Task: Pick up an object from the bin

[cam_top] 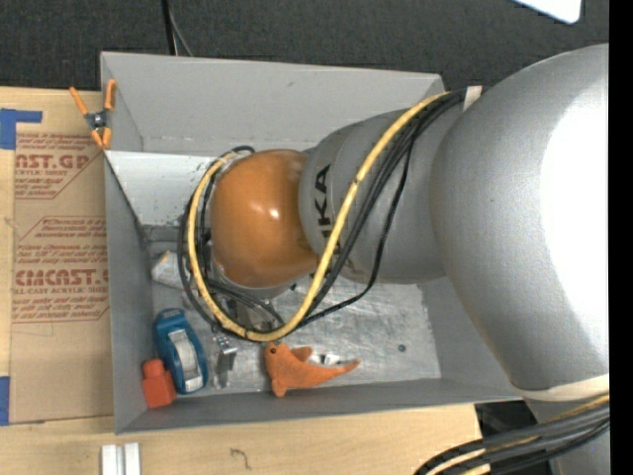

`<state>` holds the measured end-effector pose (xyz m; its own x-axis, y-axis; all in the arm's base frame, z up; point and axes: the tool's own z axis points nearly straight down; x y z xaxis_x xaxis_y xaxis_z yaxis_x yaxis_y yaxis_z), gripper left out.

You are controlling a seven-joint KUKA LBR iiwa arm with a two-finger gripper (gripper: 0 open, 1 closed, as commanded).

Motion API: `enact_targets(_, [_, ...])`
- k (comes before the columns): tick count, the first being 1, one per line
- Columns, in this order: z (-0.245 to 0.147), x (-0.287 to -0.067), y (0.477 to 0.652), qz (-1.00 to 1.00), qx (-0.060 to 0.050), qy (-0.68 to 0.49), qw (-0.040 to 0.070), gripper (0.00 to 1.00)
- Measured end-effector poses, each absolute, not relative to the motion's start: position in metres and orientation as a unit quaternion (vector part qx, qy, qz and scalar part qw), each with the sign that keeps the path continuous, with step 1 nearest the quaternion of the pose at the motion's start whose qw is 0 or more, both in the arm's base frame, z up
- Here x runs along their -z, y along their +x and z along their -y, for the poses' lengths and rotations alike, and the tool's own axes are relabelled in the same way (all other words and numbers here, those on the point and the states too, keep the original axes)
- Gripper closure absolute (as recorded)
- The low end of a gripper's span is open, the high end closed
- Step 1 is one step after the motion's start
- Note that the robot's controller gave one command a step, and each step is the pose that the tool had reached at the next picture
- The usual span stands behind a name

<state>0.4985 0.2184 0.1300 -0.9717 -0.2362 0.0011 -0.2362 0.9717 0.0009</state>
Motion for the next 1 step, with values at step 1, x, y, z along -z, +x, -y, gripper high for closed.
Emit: enact_targets(1, [-0.2185, -0.1304, 0.4989, 0.993, 0.001, 0.119, 0.000, 0.00])
